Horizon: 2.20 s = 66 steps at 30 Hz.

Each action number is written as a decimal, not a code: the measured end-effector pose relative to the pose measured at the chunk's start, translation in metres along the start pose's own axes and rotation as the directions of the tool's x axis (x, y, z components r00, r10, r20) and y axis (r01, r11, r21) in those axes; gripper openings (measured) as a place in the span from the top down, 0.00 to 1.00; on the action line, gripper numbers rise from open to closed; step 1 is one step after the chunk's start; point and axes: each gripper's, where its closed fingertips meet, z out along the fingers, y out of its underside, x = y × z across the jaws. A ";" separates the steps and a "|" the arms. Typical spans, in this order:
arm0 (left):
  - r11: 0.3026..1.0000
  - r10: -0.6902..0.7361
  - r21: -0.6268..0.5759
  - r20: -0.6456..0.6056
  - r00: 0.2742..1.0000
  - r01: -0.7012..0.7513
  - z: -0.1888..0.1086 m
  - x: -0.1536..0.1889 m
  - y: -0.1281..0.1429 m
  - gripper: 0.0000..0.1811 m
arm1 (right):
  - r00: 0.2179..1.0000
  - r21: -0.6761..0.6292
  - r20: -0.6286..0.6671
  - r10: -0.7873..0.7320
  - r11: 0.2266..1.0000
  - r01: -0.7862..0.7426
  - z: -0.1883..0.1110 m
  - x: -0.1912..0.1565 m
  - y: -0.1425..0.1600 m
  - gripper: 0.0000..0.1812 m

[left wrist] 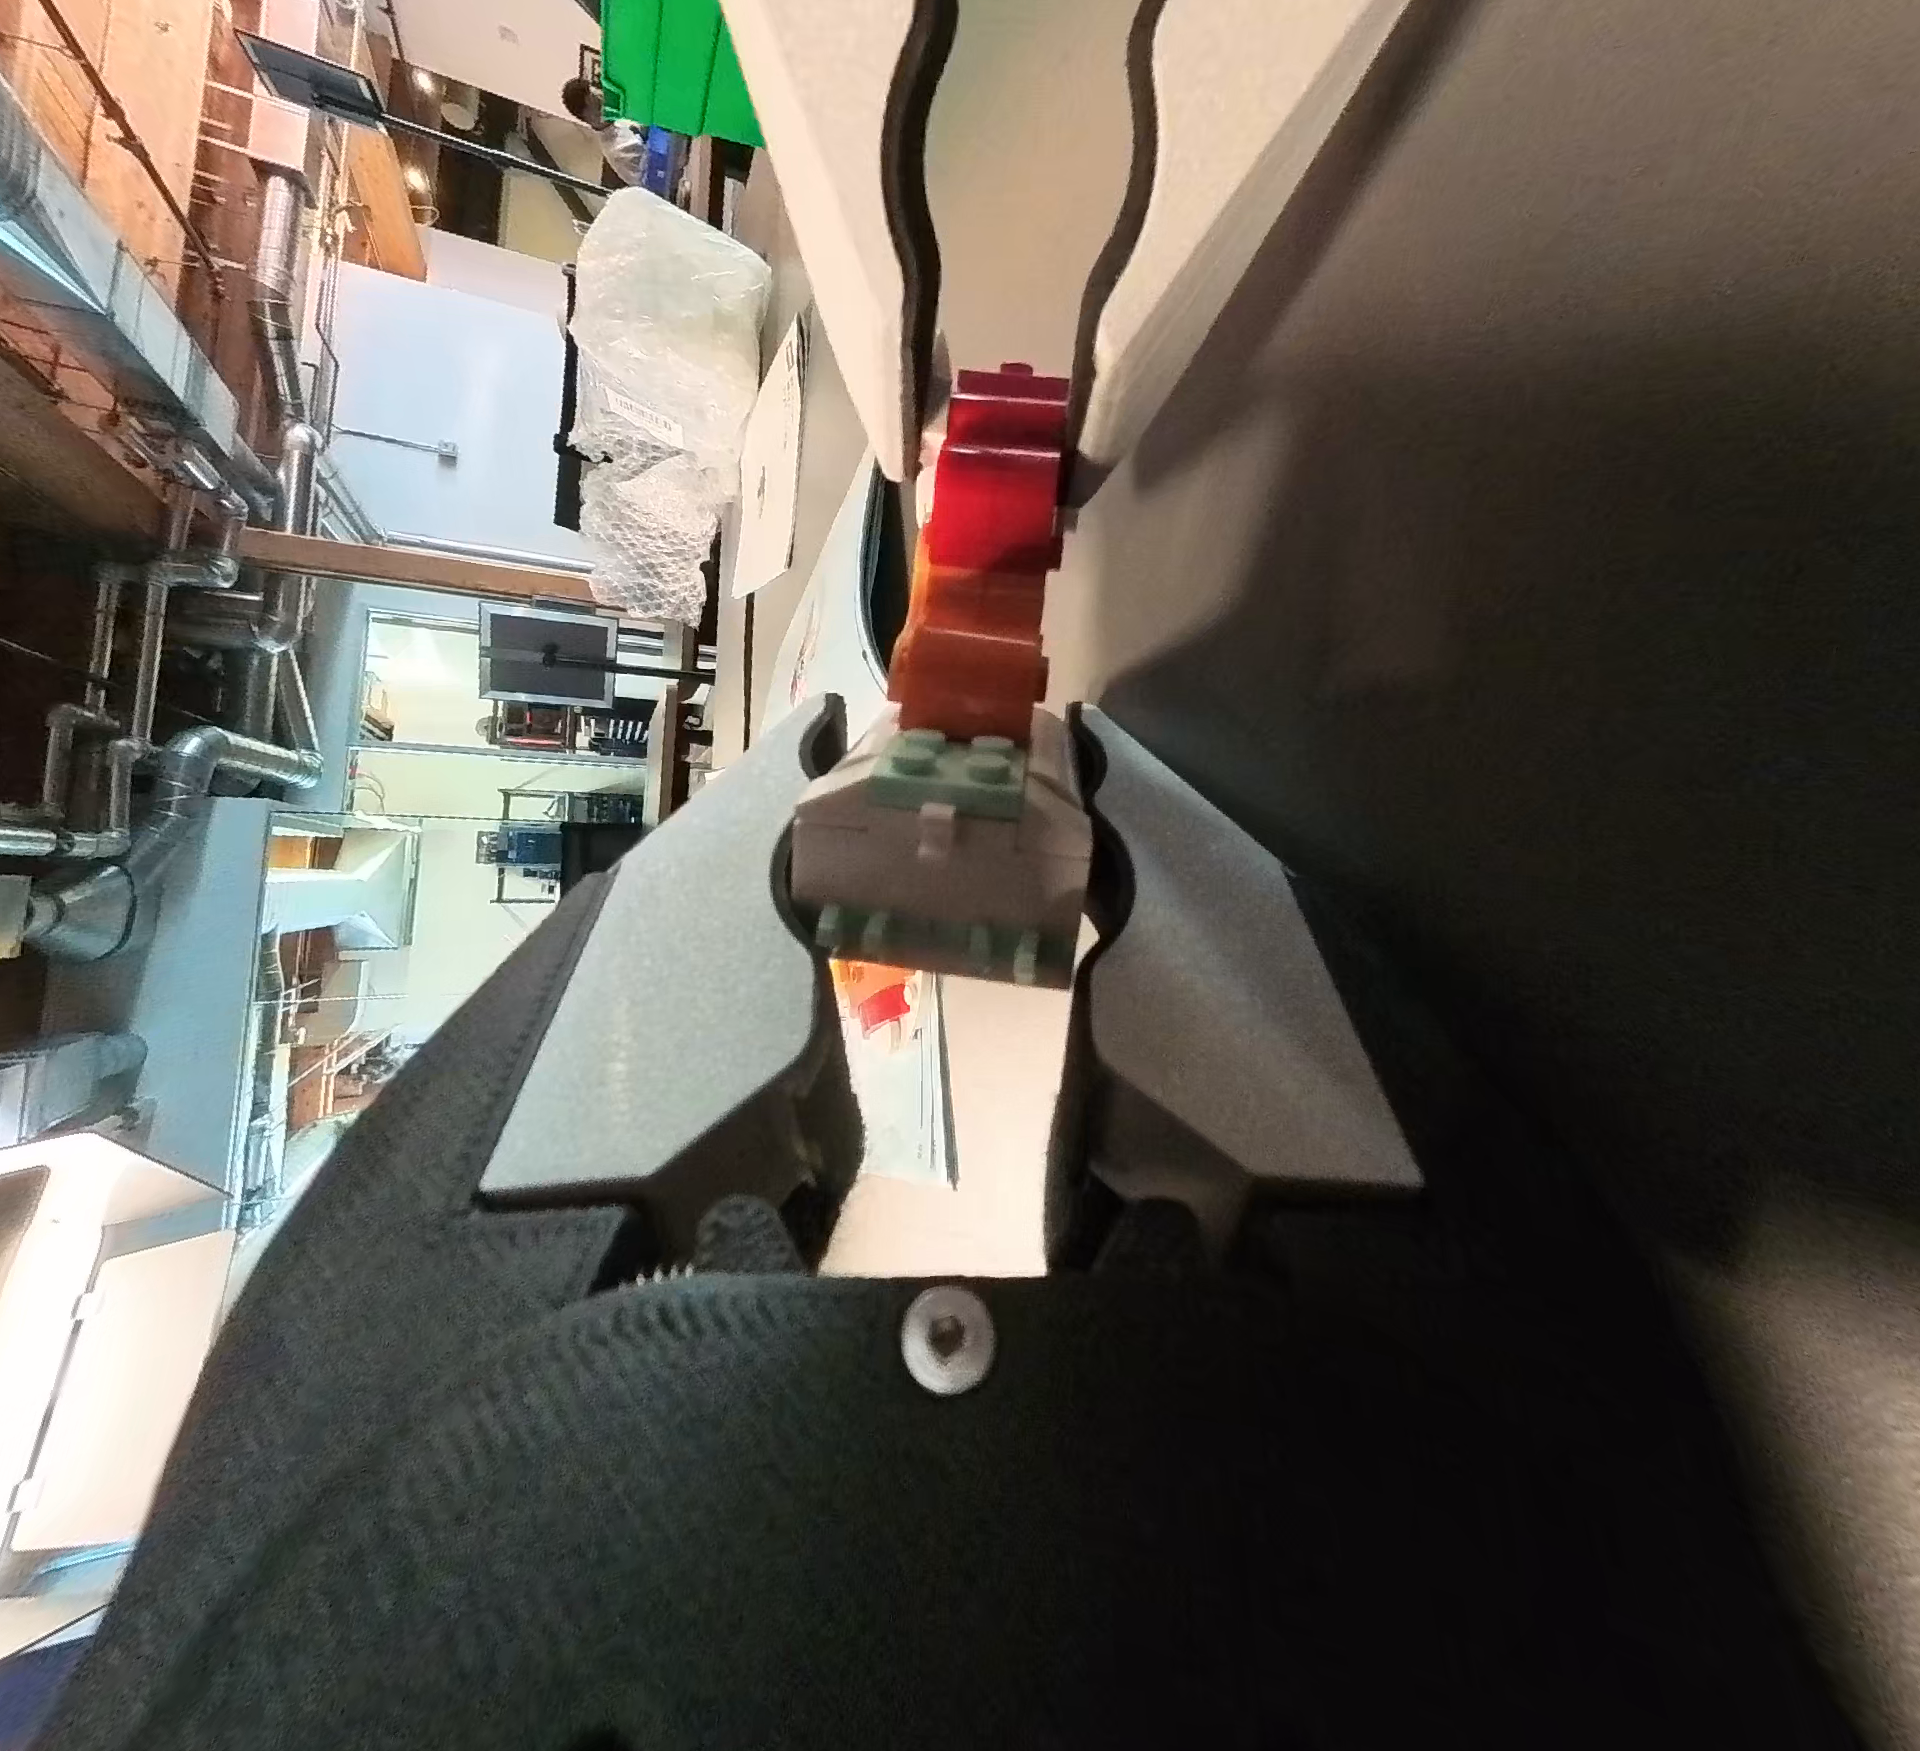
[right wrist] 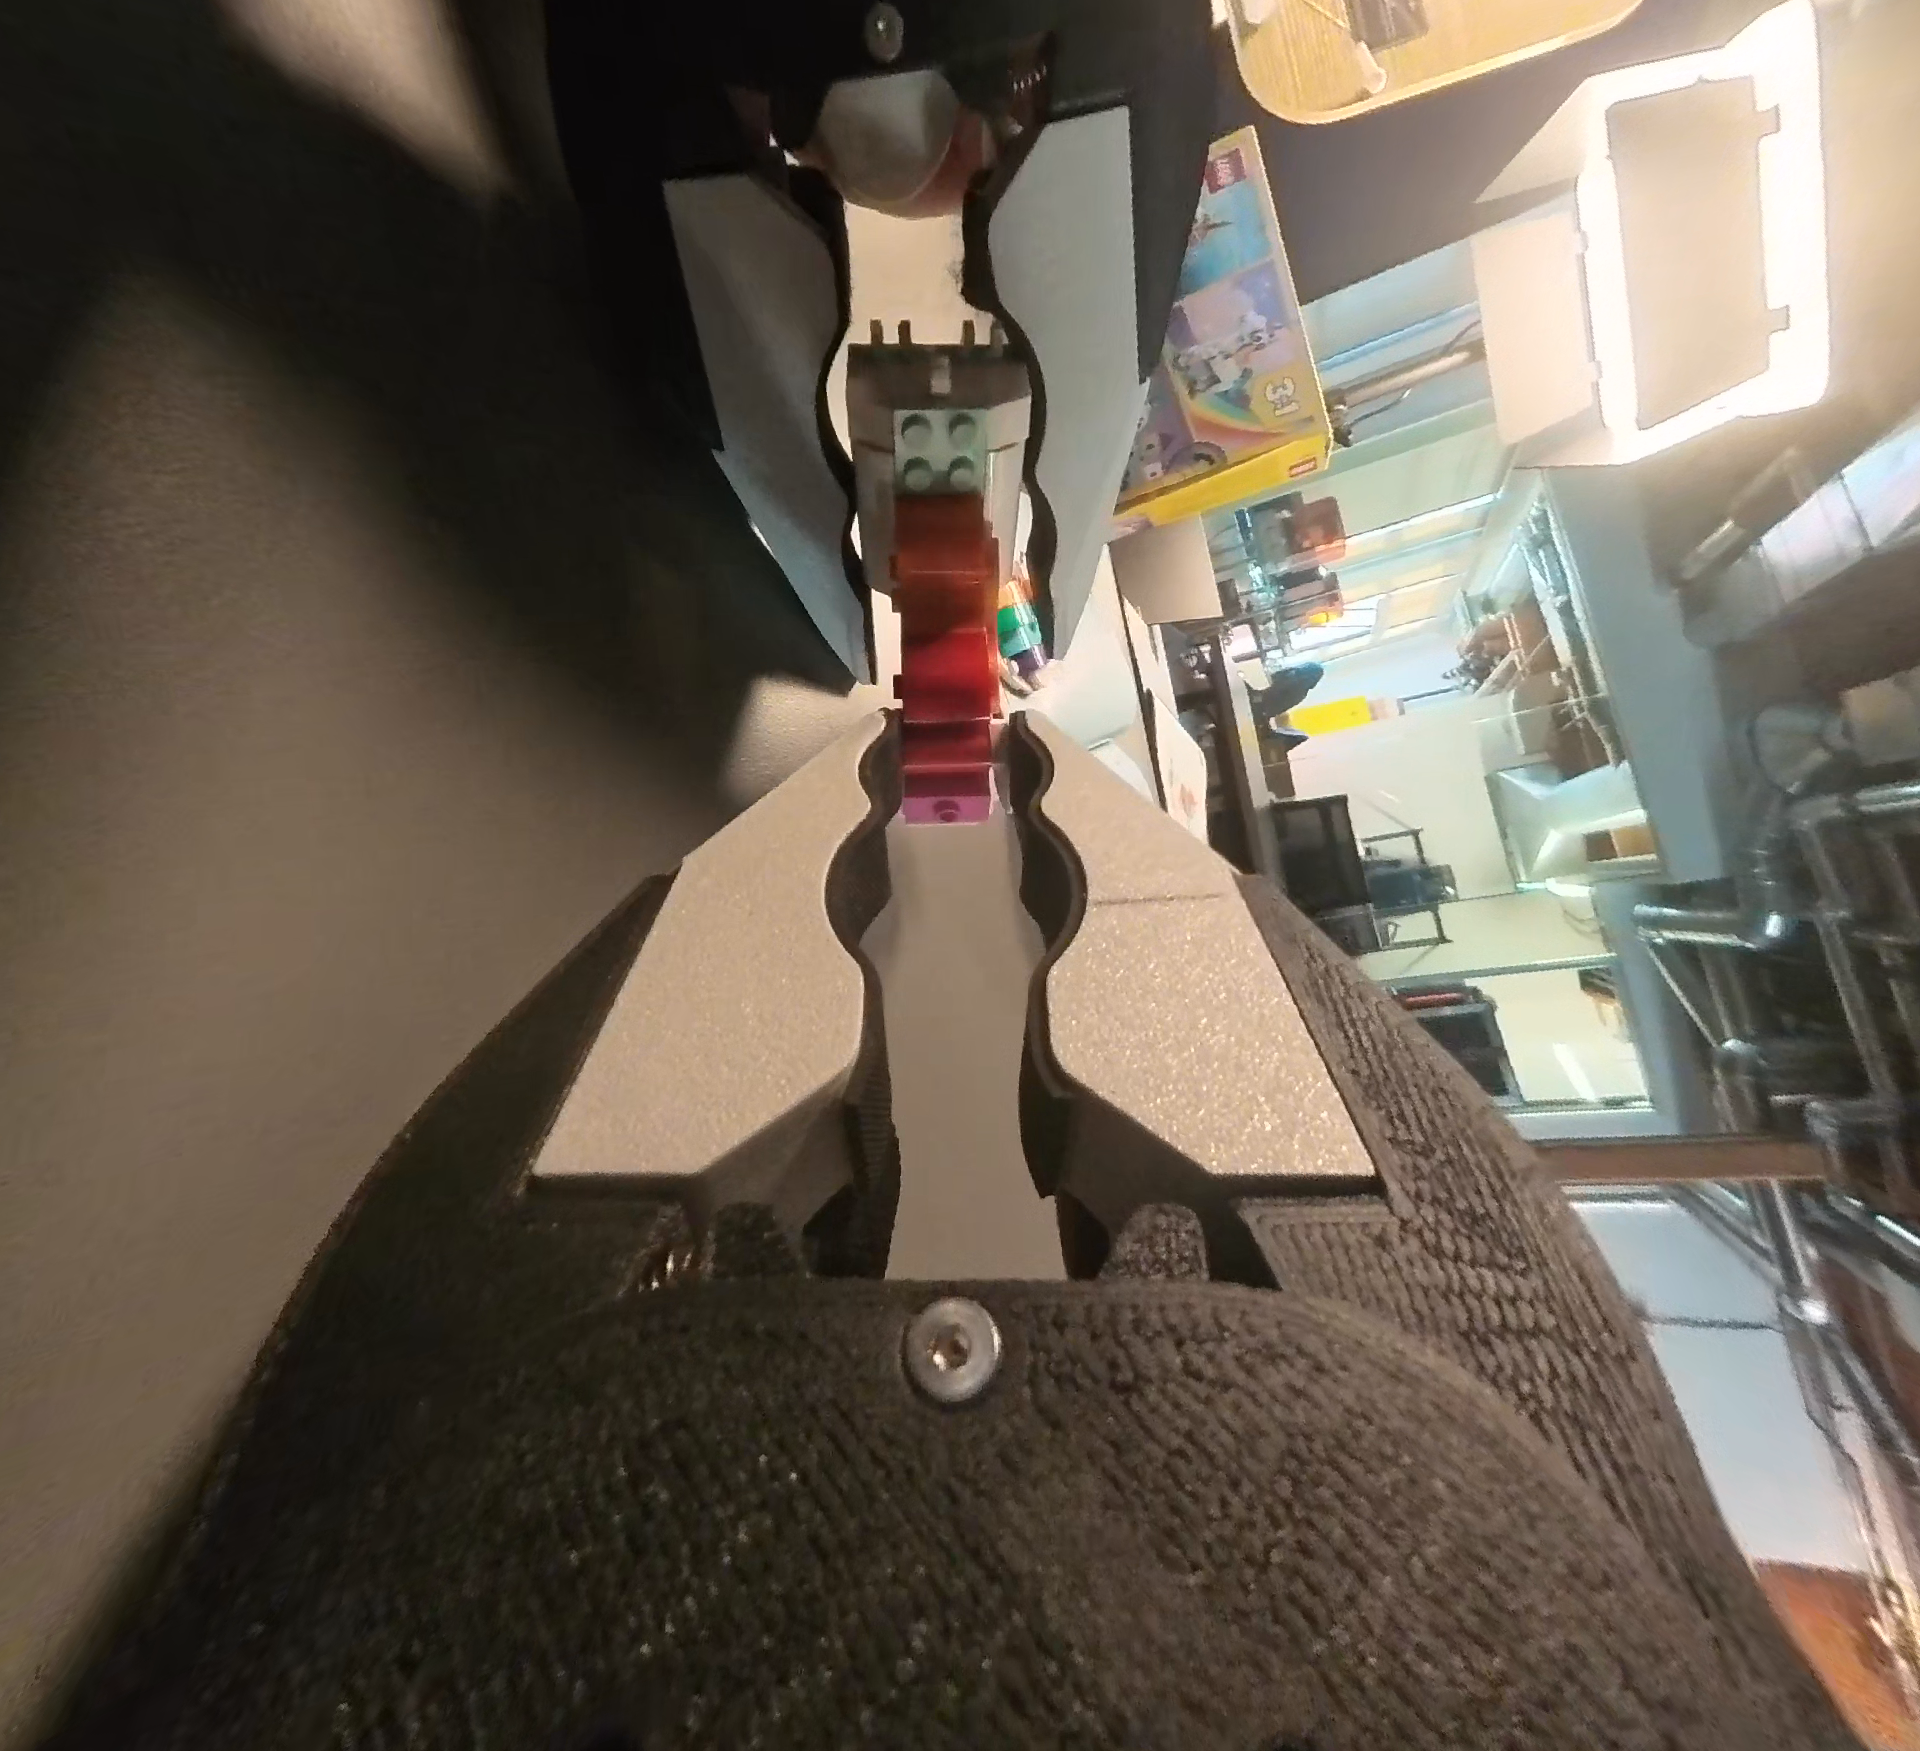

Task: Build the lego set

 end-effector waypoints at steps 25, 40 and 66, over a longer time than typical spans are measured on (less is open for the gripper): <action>0.998 -0.064 -0.025 -0.024 0.998 0.063 0.002 -0.002 0.007 0.77 | 0.995 -0.015 -0.022 0.097 0.995 -0.098 0.003 0.002 0.004 0.80; 0.999 -0.001 -0.040 0.009 1.000 0.001 0.001 -0.002 0.006 0.77 | 0.998 -0.051 -0.027 -0.053 0.997 0.051 -0.002 -0.001 0.003 0.91; 0.997 -0.070 -0.034 -0.023 0.997 0.069 0.002 -0.001 0.009 0.77 | 0.989 -0.009 0.006 0.149 0.989 -0.149 -0.002 0.004 0.003 0.81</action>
